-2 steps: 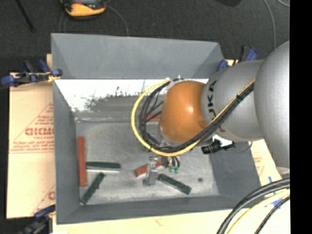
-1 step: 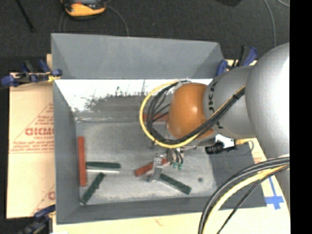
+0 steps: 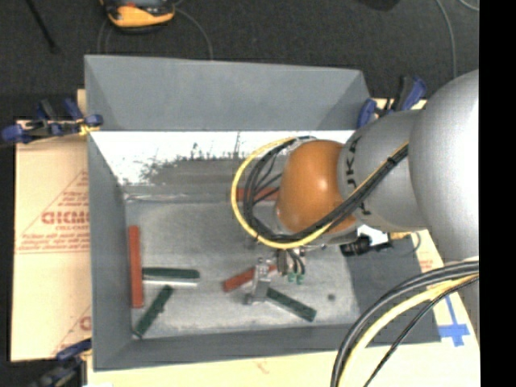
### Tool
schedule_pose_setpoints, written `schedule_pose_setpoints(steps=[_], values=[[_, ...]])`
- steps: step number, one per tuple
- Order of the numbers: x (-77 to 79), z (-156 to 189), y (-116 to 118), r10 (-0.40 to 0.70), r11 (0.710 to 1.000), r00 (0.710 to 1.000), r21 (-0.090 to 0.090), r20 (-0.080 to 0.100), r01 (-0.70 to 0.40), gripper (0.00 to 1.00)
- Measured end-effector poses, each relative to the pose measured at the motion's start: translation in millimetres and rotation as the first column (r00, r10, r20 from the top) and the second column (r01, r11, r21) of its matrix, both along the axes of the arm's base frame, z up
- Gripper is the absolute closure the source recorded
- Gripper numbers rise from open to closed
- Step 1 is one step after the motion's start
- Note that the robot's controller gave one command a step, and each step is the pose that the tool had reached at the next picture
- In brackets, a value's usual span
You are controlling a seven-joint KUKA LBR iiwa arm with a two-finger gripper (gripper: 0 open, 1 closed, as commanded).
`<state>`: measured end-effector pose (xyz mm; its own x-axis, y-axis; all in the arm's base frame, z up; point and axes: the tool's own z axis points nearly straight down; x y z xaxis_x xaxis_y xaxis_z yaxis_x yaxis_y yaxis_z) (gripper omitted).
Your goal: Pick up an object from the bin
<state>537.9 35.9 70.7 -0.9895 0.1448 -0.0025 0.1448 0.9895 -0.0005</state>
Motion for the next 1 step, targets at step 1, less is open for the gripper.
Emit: schedule_pose_setpoints(steps=[1], values=[[6.9,-1.7,-1.2,-0.027,1.0,1.0,0.003,0.002,0.027,0.0]])
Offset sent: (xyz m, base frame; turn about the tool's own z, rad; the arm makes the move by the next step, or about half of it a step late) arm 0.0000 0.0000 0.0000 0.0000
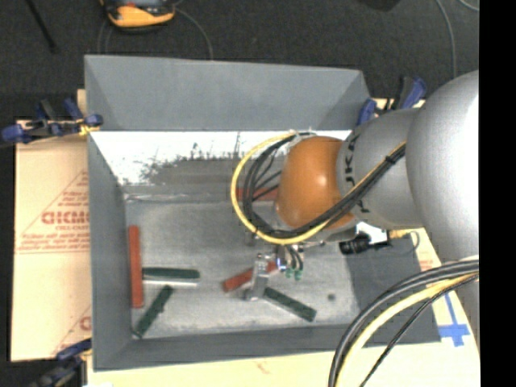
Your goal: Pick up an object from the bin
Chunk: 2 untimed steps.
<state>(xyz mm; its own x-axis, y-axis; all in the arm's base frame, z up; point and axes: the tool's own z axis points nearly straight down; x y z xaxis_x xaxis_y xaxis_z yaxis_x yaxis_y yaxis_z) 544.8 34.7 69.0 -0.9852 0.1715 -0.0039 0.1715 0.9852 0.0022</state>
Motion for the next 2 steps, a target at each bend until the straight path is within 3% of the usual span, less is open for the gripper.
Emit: schedule_pose_setpoints(steps=[1,2], values=[[-5.9,2.3,0.1,0.024,1.0,1.0,-0.002,-0.002,-0.024,1.0],[-5.9,2.3,0.1,0.024,1.0,1.0,-0.002,-0.002,-0.024,1.0]])
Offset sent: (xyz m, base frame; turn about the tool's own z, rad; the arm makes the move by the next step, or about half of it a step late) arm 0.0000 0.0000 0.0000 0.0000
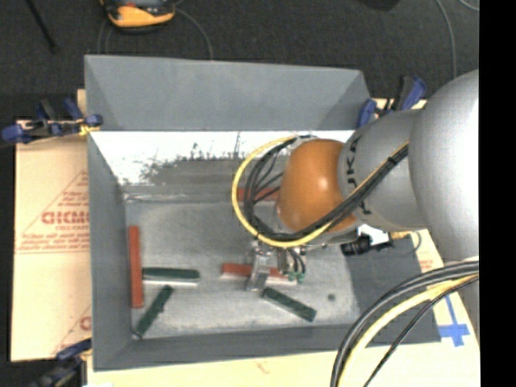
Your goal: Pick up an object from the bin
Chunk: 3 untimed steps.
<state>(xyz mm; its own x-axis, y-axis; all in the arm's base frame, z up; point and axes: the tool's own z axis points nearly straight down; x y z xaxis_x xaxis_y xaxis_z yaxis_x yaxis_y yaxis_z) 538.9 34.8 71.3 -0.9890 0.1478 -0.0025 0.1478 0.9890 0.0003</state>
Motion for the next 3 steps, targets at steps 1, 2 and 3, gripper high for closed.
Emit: schedule_pose_setpoints(steps=[1,2,3], values=[[-0.4,3,0,-0.001,1.0,1.0,0.0,0.0,0.001,1.0],[-2.1,14,0,-0.001,1.0,1.0,0.0,-0.008,0.001,1.0],[-2.3,36,0,-0.001,1.0,1.0,0.0,-0.008,0.001,1.0]])
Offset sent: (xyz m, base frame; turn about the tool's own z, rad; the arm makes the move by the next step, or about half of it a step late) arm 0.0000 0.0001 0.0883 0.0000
